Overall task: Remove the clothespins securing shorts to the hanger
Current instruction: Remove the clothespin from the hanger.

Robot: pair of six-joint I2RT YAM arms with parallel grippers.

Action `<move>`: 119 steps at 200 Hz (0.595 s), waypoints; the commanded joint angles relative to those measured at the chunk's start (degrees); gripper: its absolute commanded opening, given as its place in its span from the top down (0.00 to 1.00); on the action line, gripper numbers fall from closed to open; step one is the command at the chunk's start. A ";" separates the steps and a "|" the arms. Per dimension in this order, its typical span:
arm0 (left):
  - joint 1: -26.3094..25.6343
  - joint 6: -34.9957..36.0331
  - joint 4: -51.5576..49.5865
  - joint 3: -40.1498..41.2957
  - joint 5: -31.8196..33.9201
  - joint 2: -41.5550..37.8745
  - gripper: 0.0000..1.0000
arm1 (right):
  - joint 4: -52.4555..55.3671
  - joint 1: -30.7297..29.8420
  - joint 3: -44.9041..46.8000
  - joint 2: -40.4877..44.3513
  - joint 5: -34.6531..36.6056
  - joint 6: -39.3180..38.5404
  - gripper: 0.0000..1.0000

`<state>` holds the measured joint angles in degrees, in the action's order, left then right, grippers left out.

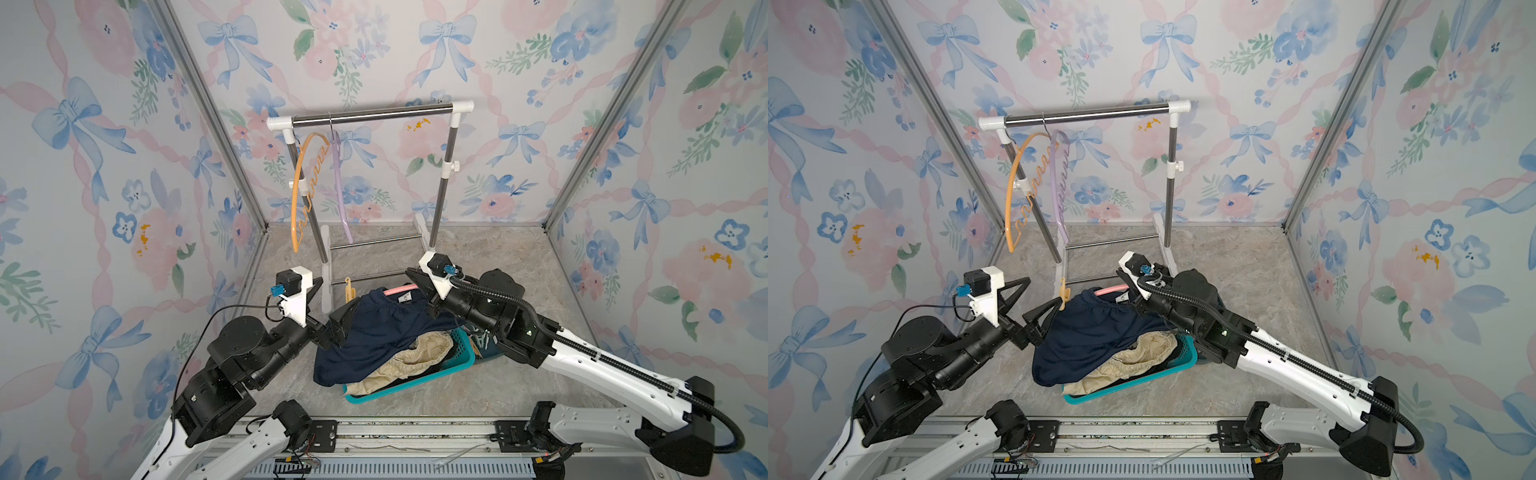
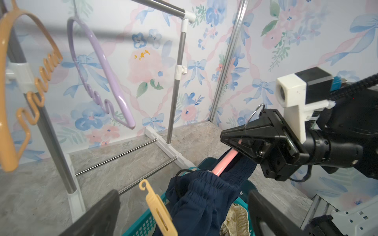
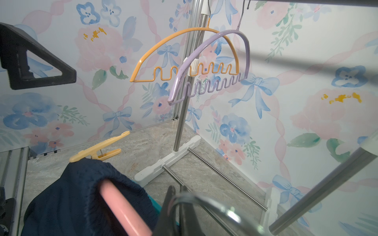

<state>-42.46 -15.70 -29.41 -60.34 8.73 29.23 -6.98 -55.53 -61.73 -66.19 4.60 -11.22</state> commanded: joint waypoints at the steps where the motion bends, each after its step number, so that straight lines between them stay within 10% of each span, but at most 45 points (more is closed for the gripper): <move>1: 0.18 -3.90 -3.29 0.69 3.49 -2.60 0.02 | -6.68 1.33 1.21 2.81 -2.96 -0.55 1.00; 119: 0.39 -14.91 4.85 3.76 -15.95 4.02 0.02 | -12.62 11.80 15.13 17.52 -18.39 2.78 1.00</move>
<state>-42.46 -26.65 -29.21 -58.04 -0.75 31.79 -14.55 -44.80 -47.59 -52.01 -10.37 -9.45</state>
